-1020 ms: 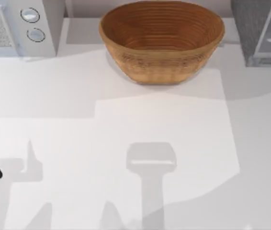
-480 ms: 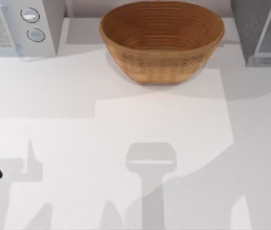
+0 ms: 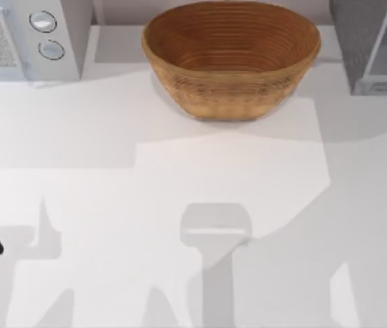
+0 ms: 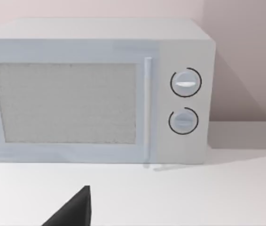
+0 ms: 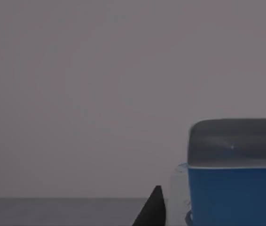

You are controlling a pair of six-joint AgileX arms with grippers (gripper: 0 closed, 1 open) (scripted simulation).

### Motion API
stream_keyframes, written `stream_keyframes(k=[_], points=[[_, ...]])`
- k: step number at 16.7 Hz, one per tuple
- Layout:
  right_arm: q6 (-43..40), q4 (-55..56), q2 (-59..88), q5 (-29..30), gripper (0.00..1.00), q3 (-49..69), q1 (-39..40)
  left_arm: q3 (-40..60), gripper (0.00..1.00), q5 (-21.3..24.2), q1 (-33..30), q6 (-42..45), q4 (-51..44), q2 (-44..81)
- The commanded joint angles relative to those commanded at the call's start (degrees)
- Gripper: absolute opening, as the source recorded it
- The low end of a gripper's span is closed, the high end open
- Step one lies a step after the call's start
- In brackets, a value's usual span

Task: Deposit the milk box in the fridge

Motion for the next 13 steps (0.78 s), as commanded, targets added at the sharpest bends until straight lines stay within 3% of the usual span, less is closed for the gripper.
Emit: stream_keyframes(k=[3, 13], points=[[0.0, 0.0, 0.0, 0.0, 0.00, 0.0, 0.0, 0.0, 1.00, 0.0, 0.0, 0.0, 0.0, 0.0], [0.0, 0.0, 0.0, 0.0, 0.75, 0.0, 0.0, 0.0, 1.00, 0.0, 0.0, 0.0, 0.0, 0.0]])
